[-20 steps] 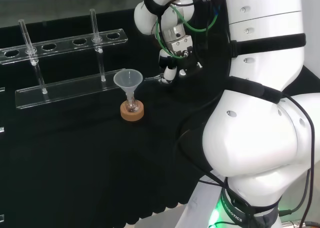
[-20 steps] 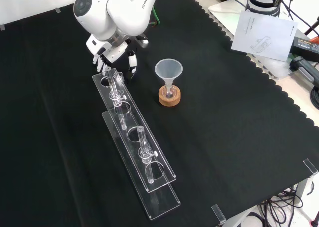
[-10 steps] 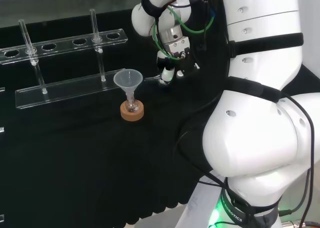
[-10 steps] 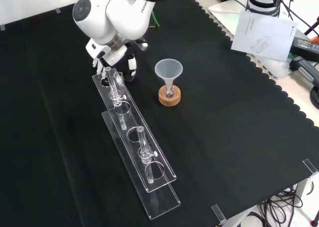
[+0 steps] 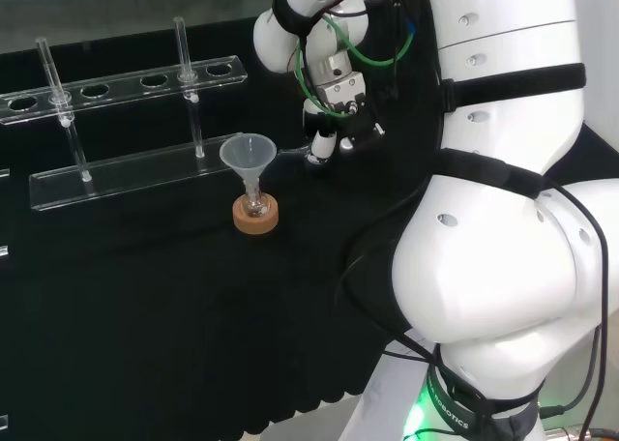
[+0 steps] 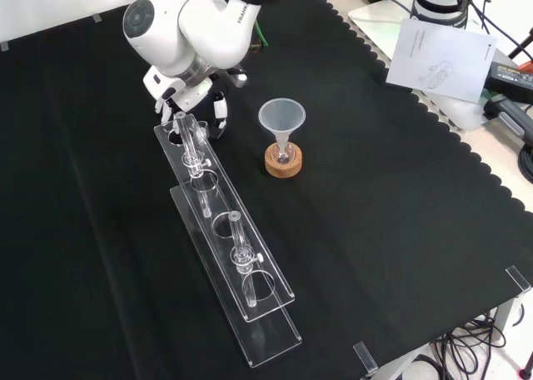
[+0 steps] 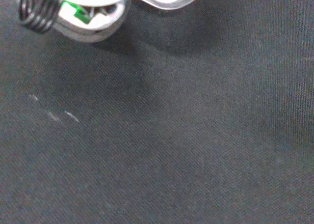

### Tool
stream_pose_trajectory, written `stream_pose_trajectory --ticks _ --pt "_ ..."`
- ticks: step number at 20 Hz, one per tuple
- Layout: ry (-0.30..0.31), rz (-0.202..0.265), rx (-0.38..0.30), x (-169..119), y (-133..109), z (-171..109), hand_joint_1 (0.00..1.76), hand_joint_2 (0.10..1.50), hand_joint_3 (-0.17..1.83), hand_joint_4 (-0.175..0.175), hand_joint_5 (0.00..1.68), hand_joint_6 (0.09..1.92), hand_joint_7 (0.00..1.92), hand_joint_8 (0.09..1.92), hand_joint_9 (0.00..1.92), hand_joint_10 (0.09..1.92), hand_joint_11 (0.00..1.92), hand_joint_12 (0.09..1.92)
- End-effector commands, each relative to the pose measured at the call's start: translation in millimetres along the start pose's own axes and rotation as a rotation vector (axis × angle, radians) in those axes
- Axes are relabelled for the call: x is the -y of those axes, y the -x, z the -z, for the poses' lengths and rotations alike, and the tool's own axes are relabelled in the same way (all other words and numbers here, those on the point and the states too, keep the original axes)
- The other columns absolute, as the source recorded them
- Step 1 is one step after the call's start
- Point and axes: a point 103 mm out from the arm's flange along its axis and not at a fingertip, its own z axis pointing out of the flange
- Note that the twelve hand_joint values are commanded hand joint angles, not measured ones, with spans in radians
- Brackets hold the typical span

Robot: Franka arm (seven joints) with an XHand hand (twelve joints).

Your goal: Pick up the weighing funnel.

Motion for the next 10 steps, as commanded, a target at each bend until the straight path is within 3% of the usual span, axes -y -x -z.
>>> stream_pose_trajectory --ticks 1,10 --pt "0.028 -0.046 0.017 2.2 -8.3 4.0 1.12 0.65 0.66 0.174 1.26 0.69 0.64 0.65 0.94 0.43 0.73 1.12" --pt "0.037 -0.055 -0.017 18.5 11.9 27.1 1.13 0.64 0.68 0.175 1.28 0.67 0.66 0.65 1.00 0.37 0.82 1.05"
